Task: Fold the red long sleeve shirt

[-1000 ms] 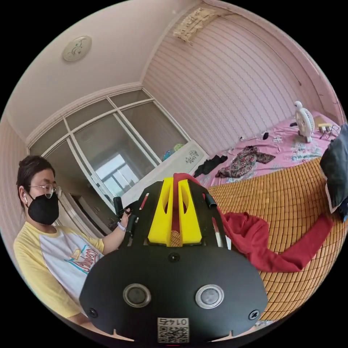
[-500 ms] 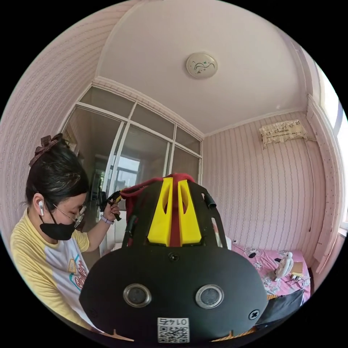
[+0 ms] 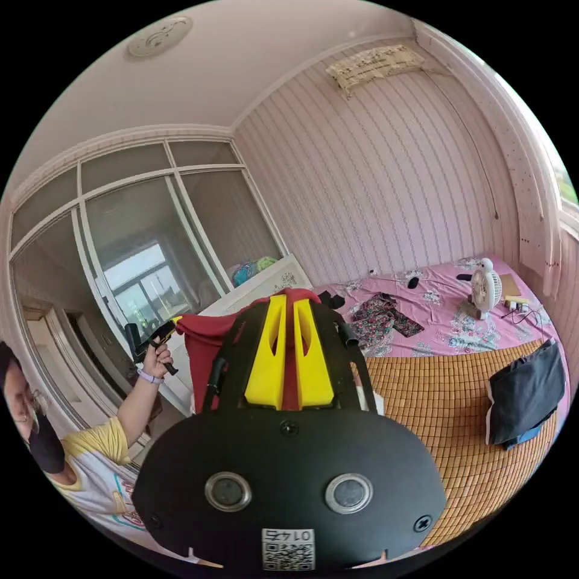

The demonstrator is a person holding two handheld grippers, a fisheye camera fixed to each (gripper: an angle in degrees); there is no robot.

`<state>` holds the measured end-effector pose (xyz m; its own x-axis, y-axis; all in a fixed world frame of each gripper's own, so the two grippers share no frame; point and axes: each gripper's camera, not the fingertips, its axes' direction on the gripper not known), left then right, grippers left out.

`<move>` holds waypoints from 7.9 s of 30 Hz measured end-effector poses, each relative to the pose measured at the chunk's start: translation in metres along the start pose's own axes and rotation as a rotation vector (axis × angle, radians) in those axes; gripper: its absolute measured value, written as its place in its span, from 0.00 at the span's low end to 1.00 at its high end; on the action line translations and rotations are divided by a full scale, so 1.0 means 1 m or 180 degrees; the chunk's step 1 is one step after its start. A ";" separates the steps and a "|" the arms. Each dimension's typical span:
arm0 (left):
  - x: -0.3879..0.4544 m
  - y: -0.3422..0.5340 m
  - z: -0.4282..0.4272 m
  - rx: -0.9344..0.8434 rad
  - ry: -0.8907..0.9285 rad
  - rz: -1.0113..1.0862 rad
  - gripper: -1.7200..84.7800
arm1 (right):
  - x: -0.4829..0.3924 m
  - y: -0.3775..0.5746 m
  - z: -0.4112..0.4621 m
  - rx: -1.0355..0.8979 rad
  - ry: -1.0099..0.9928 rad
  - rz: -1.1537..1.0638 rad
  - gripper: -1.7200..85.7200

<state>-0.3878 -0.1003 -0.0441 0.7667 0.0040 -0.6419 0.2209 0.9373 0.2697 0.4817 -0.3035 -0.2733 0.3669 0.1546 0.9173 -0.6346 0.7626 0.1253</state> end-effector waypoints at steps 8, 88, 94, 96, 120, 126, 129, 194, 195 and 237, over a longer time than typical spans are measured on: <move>0.024 -0.068 0.006 0.0836 0.0140 0.0363 0.01 | -0.028 -0.058 -0.035 0.1079 -0.0635 -0.0701 0.02; -0.045 0.387 0.603 -0.3050 0.0330 -0.0280 0.01 | 0.498 0.275 -0.017 -0.1684 0.2173 0.1531 0.10; -0.018 0.366 0.639 -0.2985 0.0520 0.0042 0.01 | 0.576 0.248 -0.074 -0.1133 0.3008 0.1941 0.13; -0.012 0.361 0.659 -0.2975 0.0566 0.0079 0.01 | 0.607 0.249 -0.069 -0.1343 0.3510 0.2047 0.13; 0.018 0.381 0.799 -0.3539 0.0291 0.0326 0.02 | 0.612 0.337 -0.136 -0.1501 0.3225 0.1961 0.08; 0.024 0.378 0.796 -0.3530 0.0167 0.0531 0.01 | 0.638 0.308 -0.157 -0.1339 0.3013 0.1760 0.04; 0.031 0.376 0.800 -0.3472 0.0255 0.0464 0.01 | 0.660 0.272 -0.189 -0.1024 0.3076 0.1651 0.04; -0.252 0.383 0.128 -0.1775 -0.1445 -0.1568 0.09 | 0.562 0.509 0.341 -0.2735 -0.1028 -0.0320 0.11; -0.266 0.385 0.121 -0.1763 -0.1685 -0.1612 0.09 | 0.561 0.521 0.330 -0.2804 -0.0986 -0.0336 0.11; -0.352 0.339 0.200 -0.2668 -0.2259 -0.1846 0.01 | 0.437 0.735 0.219 -0.3715 0.0389 -0.0778 0.06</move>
<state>-0.4627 0.1460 0.4167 0.8987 -0.4298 0.0873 0.3831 0.6725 -0.6332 0.0271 0.1871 0.3026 0.4942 -0.0633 0.8671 0.4376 0.8799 -0.1851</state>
